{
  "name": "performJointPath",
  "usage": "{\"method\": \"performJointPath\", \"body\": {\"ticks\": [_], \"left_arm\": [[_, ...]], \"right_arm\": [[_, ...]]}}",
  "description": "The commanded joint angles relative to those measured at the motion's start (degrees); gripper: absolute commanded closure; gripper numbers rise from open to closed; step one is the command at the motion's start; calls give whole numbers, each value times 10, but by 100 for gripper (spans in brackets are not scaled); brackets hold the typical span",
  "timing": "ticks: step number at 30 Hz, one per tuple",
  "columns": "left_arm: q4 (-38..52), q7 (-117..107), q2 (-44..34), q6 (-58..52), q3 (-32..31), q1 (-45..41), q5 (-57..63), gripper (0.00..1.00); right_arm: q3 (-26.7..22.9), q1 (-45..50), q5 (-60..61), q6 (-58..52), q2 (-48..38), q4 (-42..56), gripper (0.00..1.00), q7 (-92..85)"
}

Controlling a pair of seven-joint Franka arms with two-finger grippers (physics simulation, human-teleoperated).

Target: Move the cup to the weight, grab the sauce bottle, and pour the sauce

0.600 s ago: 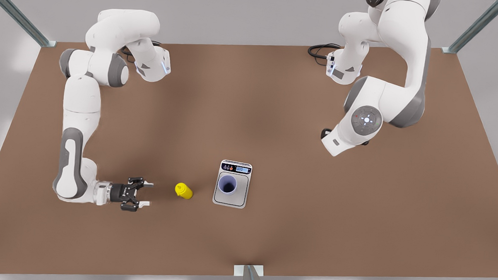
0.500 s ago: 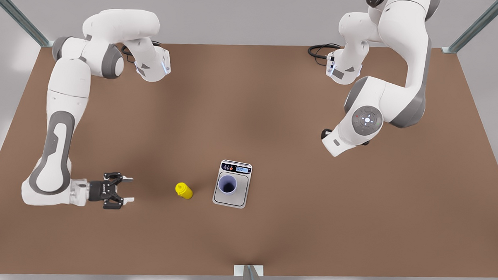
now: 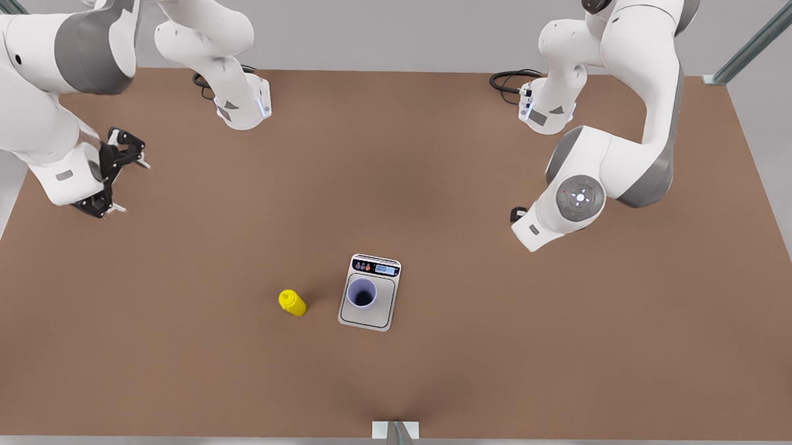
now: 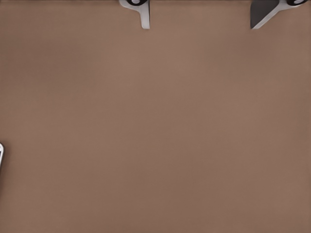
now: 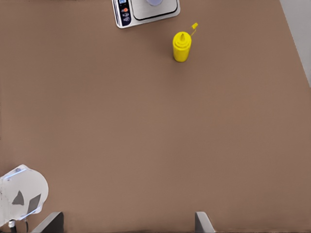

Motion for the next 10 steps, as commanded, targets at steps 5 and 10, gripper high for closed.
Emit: {"method": "performJointPath", "body": {"ticks": [5, 10], "left_arm": [[1, -13, -1, -55, 0, 6, -2, 0], [-2, -13, 12, -62, -1, 4, -31, 0]], "right_arm": [[6, -10, -18, -19, -19, -9, 0, 586], [7, -13, -26, -15, -21, -9, 0, 587]]}}
